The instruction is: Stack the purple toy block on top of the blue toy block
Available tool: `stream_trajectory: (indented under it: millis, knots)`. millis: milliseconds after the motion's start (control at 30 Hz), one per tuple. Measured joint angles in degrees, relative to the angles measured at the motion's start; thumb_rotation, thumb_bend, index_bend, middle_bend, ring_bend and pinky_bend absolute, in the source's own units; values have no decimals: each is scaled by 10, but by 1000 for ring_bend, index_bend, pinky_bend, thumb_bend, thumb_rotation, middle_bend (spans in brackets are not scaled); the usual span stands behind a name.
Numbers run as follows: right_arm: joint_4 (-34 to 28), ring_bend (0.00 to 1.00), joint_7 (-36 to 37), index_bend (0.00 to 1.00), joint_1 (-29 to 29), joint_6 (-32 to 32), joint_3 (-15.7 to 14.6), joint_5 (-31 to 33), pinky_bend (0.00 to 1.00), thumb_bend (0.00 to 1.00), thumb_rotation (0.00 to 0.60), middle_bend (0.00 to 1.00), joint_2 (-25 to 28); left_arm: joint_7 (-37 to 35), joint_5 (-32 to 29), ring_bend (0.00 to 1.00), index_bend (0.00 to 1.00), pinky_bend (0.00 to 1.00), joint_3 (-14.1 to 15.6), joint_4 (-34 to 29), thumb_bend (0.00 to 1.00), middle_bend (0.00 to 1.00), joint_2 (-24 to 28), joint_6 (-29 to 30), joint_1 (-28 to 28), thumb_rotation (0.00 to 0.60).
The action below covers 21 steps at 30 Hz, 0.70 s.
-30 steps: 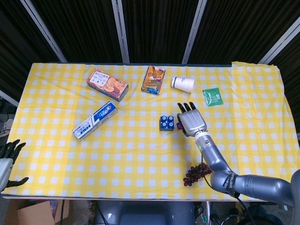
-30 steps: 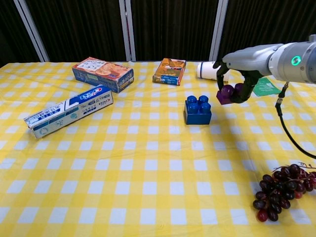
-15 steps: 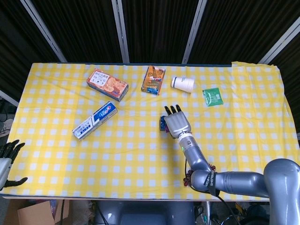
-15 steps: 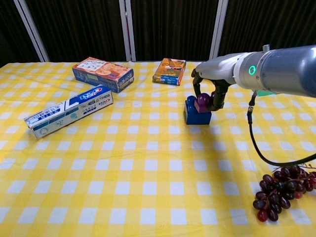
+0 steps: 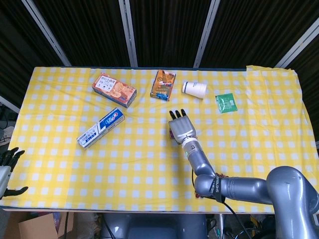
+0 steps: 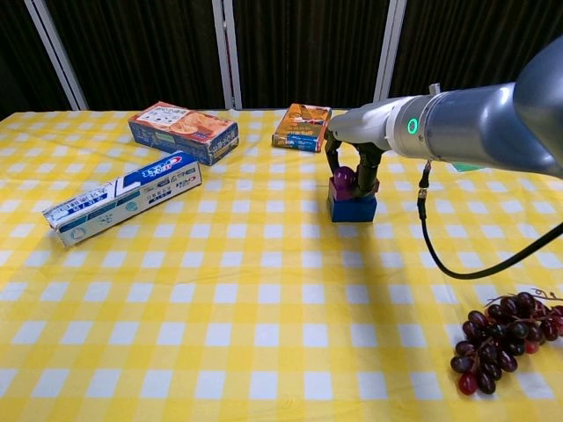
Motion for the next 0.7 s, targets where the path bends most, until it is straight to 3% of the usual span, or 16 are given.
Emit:
stream_trajectory:
  millis: [700]
  knots:
    - [33, 20, 23, 495, 12, -26, -11, 8, 0, 426, 600, 1, -3, 10, -20, 0, 84, 42, -3, 6, 0, 0, -8, -17, -9, 600]
